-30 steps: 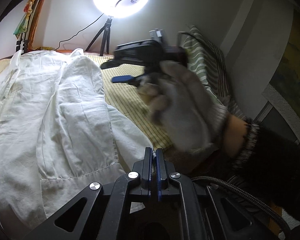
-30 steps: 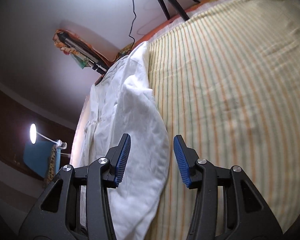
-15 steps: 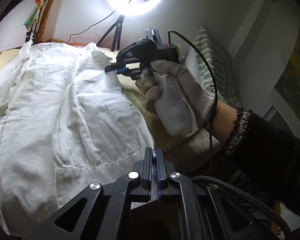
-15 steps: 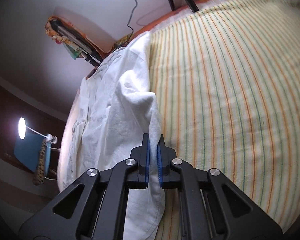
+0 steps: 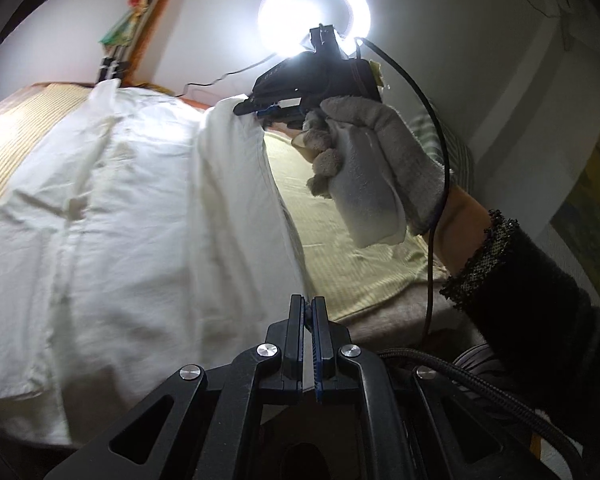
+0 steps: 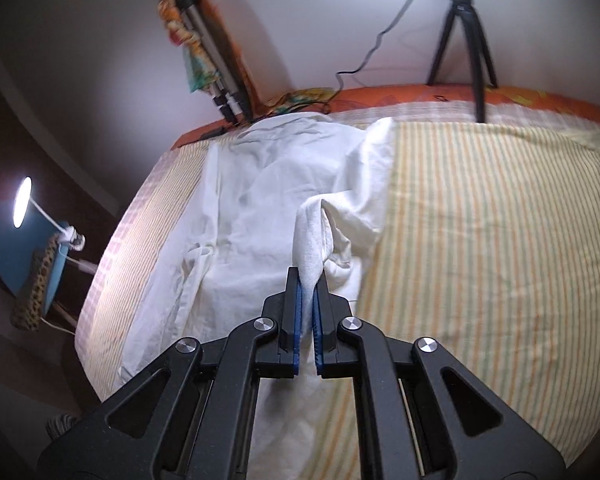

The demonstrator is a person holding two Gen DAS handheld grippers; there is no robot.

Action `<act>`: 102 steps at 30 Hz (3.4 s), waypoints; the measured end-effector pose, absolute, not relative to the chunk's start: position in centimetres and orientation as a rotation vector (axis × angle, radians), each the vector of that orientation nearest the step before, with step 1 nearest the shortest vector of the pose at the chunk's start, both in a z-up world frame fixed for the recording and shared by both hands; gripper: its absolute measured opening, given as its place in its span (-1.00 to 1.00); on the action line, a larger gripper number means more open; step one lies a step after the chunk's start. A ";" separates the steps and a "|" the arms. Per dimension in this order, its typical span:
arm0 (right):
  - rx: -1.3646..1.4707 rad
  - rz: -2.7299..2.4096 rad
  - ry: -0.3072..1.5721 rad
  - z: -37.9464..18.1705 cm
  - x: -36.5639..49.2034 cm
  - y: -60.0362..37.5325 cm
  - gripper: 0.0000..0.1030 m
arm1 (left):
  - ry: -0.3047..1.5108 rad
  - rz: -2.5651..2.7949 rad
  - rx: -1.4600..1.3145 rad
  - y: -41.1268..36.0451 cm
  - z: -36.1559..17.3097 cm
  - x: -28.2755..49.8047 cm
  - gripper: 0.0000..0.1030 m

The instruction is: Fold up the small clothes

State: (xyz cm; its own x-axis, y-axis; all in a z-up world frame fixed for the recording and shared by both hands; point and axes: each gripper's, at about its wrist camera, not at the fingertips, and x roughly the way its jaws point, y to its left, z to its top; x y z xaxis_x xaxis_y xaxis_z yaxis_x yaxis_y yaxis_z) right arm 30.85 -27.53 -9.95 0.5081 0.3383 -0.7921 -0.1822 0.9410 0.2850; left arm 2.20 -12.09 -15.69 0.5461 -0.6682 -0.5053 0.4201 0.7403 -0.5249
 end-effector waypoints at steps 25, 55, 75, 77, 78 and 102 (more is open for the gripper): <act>0.055 0.427 1.107 -16.8 32.3 -17.5 -0.78 | 0.822 -0.482 -0.373 -5.3 -18.5 0.0 -1.00; 0.151 0.429 1.050 -14.3 11.4 -26.1 -0.73 | 0.800 -0.372 -0.141 1.9 -15.8 -0.2 -0.35; 0.143 0.440 1.119 -15.0 5.9 -26.3 -0.62 | 0.881 -0.417 -0.099 4.1 -18.1 2.3 -0.19; 0.251 0.456 1.148 -15.0 5.5 -28.1 -0.36 | 0.896 -0.402 -0.183 5.7 -17.9 2.3 0.05; 0.307 0.471 1.168 -15.3 5.4 -28.8 -0.27 | 0.911 -0.398 -0.240 6.7 -18.0 2.5 0.08; 0.601 0.663 1.322 -20.8 6.2 -26.5 -0.66 | 1.094 -0.502 -0.567 8.3 -21.2 3.4 -0.87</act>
